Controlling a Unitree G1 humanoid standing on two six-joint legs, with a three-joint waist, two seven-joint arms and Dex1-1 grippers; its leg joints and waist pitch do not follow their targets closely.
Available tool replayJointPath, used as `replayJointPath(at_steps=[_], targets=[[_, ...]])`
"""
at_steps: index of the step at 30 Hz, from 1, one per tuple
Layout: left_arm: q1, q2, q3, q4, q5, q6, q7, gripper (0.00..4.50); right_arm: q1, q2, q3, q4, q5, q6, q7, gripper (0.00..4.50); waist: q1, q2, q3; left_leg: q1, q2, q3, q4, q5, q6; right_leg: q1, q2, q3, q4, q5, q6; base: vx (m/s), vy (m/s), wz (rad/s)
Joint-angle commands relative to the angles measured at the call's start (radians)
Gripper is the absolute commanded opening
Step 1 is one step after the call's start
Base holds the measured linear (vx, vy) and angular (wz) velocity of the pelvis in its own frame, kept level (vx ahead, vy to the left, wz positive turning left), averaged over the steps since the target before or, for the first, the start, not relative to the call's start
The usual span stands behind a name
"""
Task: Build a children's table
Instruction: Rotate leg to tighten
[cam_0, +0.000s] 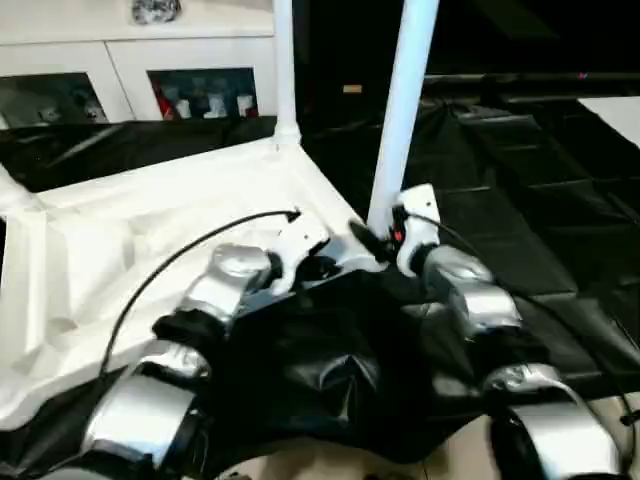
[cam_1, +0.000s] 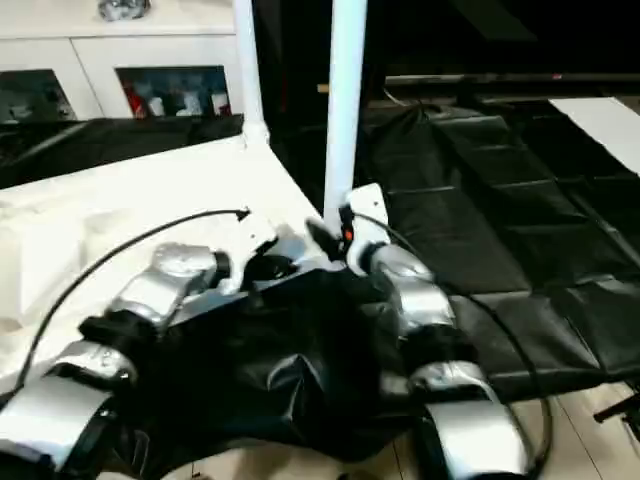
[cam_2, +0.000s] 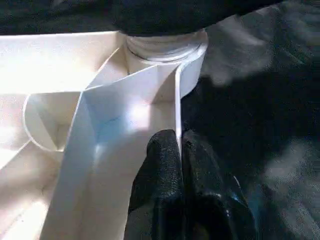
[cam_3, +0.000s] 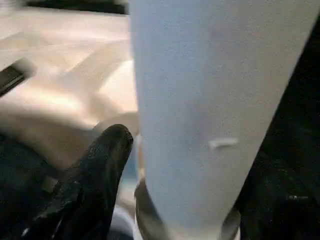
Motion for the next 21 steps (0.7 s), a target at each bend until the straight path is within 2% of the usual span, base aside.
replayJointPath(at_steps=[1,3,5,8,9,10,12,13,16,21], targets=[[-0.01,-0.047,-0.021,-0.062,-0.065,-0.063,-0.046,0.0,0.025,0.043,0.136,-0.02,0.0,0.015,0.147,3.18,0.007,-0.01,-0.063,-0.003,0.029,-0.008,-0.064,-0.177,0.087,0.059,-0.068,0.058,-0.082,-0.327,-0.175,0.0,0.0,0.0],[-0.004,-0.036,-0.024,-0.068,-0.067,-0.071,-0.069,0.0,0.041,0.018,0.15,-0.044,0.001,0.014,0.192,3.18,0.006,-0.008,-0.061,-0.003,0.03,-0.008,-0.065,-0.18,0.083,0.057,-0.068,0.059,-0.083,-0.34,-0.173,0.0,0.0,0.0],[0.014,-0.002,-0.035,-0.09,-0.077,-0.075,-0.153,0.0,0.089,-0.07,0.191,-0.115,0.0,0.012,0.329,3.18,0.014,-0.01,-0.063,-0.003,0.032,-0.007,-0.063,-0.181,0.089,0.06,-0.065,0.06,-0.081,-0.323,-0.17,0.0,0.0,0.0],[0.022,0.008,-0.039,-0.103,-0.081,-0.071,-0.185,0.0,0.103,-0.098,0.203,-0.138,0.002,0.02,0.374,3.18,0.019,-0.006,-0.062,-0.002,0.032,-0.007,-0.064,-0.176,0.088,0.058,-0.067,0.059,-0.08,-0.317,-0.181,0.0,0.0,0.0],[0.022,0.008,-0.039,-0.103,-0.081,-0.071,-0.185,0.0,0.103,-0.098,0.203,-0.138,0.002,0.02,0.374,3.18,0.02,-0.007,-0.063,-0.003,0.033,-0.006,-0.064,-0.179,0.087,0.058,-0.067,0.059,-0.08,-0.321,-0.182,0.0,0.0,0.0],[0.025,0.011,-0.042,-0.108,-0.082,-0.067,-0.198,0.0,0.106,-0.106,0.207,-0.143,0.003,0.026,0.386,3.18,0.023,0.0,-0.062,0.0,0.034,-0.006,-0.064,-0.183,0.084,0.055,-0.067,0.06,-0.08,-0.327,-0.182,0.0,0.0,0.0],[0.035,0.02,-0.049,-0.126,-0.085,-0.058,-0.232,0.0,0.115,-0.126,0.213,-0.161,0.006,0.045,0.419,3.18,0.025,-0.005,-0.063,-0.002,0.034,-0.007,-0.065,-0.182,0.081,0.057,-0.065,0.06,-0.08,-0.317,-0.18,0.0,0.0,0.0],[0.041,0.024,-0.052,-0.135,-0.086,-0.053,-0.248,0.0,0.12,-0.134,0.213,-0.17,0.008,0.056,0.433,2.93,0.026,0.0,-0.063,-0.001,0.035,-0.008,-0.066,-0.184,0.079,0.057,-0.065,0.06,-0.079,-0.315,-0.182,0.0,0.0,0.0],[0.045,0.03,-0.054,-0.14,-0.085,-0.047,-0.268,0.0,0.124,-0.139,0.213,-0.185,0.013,0.07,0.445,2.8,0.029,-0.001,-0.064,-0.001,0.033,-0.006,-0.065,-0.183,0.078,0.058,-0.065,0.059,-0.08,-0.308,-0.182,0.0,0.0,0.0],[0.047,0.04,-0.058,-0.142,-0.085,-0.045,-0.287,0.0,0.139,-0.14,0.222,-0.219,0.028,0.104,0.467,2.29,0.033,0.001,-0.063,0.002,0.034,-0.008,-0.067,-0.195,0.067,0.056,-0.065,0.058,-0.084,-0.335,-0.172,0.0,0.0,0.0]])
